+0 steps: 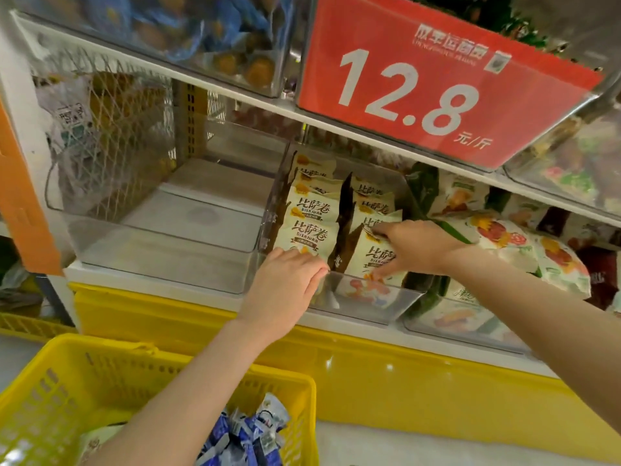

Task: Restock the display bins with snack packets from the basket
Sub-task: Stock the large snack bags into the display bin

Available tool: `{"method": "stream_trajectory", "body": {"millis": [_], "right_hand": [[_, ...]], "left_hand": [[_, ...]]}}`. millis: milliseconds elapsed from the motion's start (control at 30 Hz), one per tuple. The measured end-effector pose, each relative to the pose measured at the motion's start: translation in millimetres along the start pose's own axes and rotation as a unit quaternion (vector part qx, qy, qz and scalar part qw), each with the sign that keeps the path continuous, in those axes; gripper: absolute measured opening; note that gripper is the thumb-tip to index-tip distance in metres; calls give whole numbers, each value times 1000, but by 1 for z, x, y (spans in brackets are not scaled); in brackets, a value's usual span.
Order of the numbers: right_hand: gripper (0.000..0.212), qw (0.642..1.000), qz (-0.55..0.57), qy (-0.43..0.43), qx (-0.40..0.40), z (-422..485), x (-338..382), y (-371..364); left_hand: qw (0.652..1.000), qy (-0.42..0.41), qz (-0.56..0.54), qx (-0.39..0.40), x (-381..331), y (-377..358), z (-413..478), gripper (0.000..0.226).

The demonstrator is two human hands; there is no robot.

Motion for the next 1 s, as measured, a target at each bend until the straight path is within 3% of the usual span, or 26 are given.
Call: {"method": "stream_trajectory", "body": {"millis": [167,433,533,667,767,867,1000], "right_hand": [[84,990,-113,49,-68,10,6,11],[82,1000,1,24,14,-4,9,-2],[73,999,39,-15,-8,-9,12,4],[63,990,72,-66,-104,-29,22,16],[62,982,91,-48,-159,-57,45,16],[64,991,66,-19,-119,-84,80,-4],[68,991,58,-59,-104,-113,123,-20]], "left_hand": [[1000,-6,-1,-3,0,1,1,30],[1000,-3,5,8,-1,-1,-1,22],[1000,-3,2,30,1,-2,-1,27],[998,-3,-8,64,3,-3,0,31],[994,6,-19,111,3,-2,-1,34],[990,29,-50,125,0,10,-7,33],[993,57,-91,54,-6,48,-36,27]]}}
Point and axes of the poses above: each hand's wrist, its own z-axis towards the middle knuckle, its own y-axis out of the back of the hand, x = y × z, the point moved 6 cm from there along z, towards the middle knuckle, and after that the axes turned 5 degrees about -x, right-handed, at the moved point
